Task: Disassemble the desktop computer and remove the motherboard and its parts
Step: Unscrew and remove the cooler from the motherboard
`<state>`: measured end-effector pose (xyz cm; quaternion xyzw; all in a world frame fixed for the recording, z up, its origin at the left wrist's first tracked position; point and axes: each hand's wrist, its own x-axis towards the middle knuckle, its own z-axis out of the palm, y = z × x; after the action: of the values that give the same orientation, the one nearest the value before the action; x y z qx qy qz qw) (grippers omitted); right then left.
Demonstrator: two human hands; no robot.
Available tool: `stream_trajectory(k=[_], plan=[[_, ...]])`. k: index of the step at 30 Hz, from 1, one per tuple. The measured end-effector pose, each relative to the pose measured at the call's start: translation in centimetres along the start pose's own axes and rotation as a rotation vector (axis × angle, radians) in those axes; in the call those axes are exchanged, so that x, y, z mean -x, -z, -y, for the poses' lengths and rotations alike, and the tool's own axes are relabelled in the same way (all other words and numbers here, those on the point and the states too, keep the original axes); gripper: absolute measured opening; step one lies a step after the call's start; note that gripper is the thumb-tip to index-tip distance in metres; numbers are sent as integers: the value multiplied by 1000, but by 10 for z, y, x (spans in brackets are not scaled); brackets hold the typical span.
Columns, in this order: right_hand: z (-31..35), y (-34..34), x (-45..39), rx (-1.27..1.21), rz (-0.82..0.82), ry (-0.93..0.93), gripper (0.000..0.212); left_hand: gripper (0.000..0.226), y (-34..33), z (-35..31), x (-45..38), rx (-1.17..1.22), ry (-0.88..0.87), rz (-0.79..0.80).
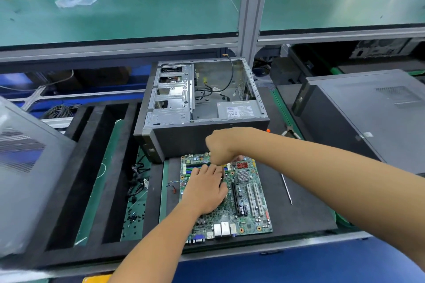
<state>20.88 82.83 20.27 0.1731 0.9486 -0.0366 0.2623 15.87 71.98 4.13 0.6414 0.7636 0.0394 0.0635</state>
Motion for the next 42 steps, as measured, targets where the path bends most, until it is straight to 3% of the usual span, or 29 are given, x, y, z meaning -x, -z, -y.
stream_trajectory(k=[3,6,15,19,22,24,26,32,35,38,42], plan=[[-6,0,-1,-50,83,-82,32,51,0,0,0,16,3,-6],[-6,1,-3,4,116,-16,32,50,0,0,0,13,2,-5],[6,-7,1,414,-74,281,30,49,2,-1,-1,-35,-11,-12],[1,-5,3,237,-121,265,38,51,1,0,0,-10,-16,-7],[-9,-6,4,-19,-64,61,21,76,4,3,-1,-16,-54,51],[-11,-7,3,-146,15,5,26,91,6,6,-2,-75,-103,119],[-8,-7,1,-191,42,-21,31,93,8,7,-2,-126,-136,148],[8,-9,1,94,25,89,14,78,10,3,-1,-163,-127,157],[9,-10,1,208,16,193,26,77,11,1,-1,-146,-104,159],[3,-6,2,251,-5,251,31,79,13,-1,1,-160,-109,157],[2,-5,0,204,5,222,17,75,12,-2,1,-149,-94,171]])
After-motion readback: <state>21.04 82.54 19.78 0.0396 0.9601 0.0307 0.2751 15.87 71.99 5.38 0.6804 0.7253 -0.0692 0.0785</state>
